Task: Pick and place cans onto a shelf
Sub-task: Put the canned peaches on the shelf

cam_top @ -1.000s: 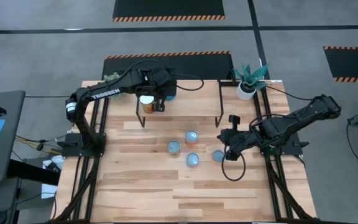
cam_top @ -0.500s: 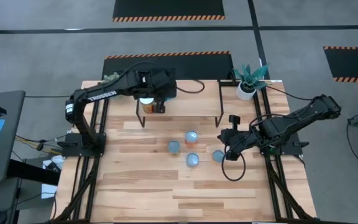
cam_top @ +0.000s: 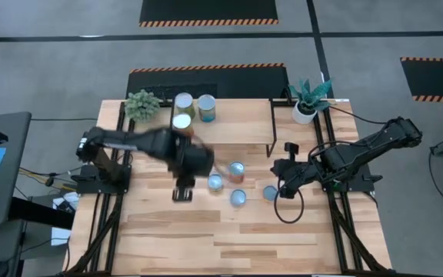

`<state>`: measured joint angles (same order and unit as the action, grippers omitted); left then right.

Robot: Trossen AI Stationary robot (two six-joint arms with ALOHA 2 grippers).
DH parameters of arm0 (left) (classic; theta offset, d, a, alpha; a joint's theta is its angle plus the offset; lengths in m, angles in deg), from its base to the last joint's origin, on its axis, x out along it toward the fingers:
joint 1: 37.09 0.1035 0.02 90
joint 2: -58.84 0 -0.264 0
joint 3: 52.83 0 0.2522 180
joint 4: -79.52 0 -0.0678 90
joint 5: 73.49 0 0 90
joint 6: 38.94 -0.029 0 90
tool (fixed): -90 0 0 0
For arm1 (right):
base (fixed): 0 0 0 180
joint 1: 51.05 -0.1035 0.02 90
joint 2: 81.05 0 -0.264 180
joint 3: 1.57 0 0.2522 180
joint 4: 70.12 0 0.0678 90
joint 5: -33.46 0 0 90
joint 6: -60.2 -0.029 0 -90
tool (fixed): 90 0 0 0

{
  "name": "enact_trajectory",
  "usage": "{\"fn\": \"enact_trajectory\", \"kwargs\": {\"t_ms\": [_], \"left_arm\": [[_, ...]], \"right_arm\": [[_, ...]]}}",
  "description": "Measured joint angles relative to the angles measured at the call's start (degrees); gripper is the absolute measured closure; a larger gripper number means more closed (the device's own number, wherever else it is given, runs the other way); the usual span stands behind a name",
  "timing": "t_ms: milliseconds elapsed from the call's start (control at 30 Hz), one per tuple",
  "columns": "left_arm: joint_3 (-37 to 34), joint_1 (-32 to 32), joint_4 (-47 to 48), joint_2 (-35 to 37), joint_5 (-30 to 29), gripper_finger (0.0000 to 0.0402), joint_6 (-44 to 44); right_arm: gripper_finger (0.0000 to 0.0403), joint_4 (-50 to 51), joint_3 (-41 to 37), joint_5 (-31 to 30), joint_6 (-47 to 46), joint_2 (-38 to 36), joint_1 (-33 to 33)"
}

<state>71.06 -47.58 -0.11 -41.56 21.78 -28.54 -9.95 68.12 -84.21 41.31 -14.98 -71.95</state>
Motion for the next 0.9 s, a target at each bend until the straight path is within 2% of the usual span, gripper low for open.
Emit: {"fn": "enact_trajectory", "kwargs": {"t_ms": [167, 300, 367, 433, 533, 700, 900], "left_arm": [[-9.6, -9.6, -2.4, 0.0, -8.7, 0.0338, 5.8], [-23.0, -14.0, -16.3, 0.0, -20.2, 0.0338, 10.8], [-29.6, -14.5, -26.6, 0.0, -24.4, 0.0338, 11.2], [-35.1, -13.9, -37.2, -0.1, -25.1, 0.0338, 8.2], [-37.9, -11.7, -45.9, -0.1, -25.3, 0.0338, 2.5], [-37.9, -6.3, -51.1, 0.0, -26.5, 0.0338, -5.6], [-37.9, -1.2, -51.3, 0.0, -20.4, 0.0338, -11.2]], "right_arm": [[0.0375, 0.9, 0.0, 1.1, -2.7, 0.0, -0.5], [0.0375, 3.2, 0.0, 1.1, -3.7, 0.0, -1.8], [0.0376, 3.5, 0.0, 1.1, -4.5, 0.0, -2.5], [0.0377, 3.7, 0.0, 1.1, -4.7, 0.0, -3.2], [0.0378, 4.1, 0.0, 1.1, -4.7, 0.0, -4.0], [0.0376, 4.1, 0.0, 1.1, -7.3, 0.0, -5.4], [0.0379, 4.1, 0.0, 1.1, -11.0, 0.0, -6.7]]}}
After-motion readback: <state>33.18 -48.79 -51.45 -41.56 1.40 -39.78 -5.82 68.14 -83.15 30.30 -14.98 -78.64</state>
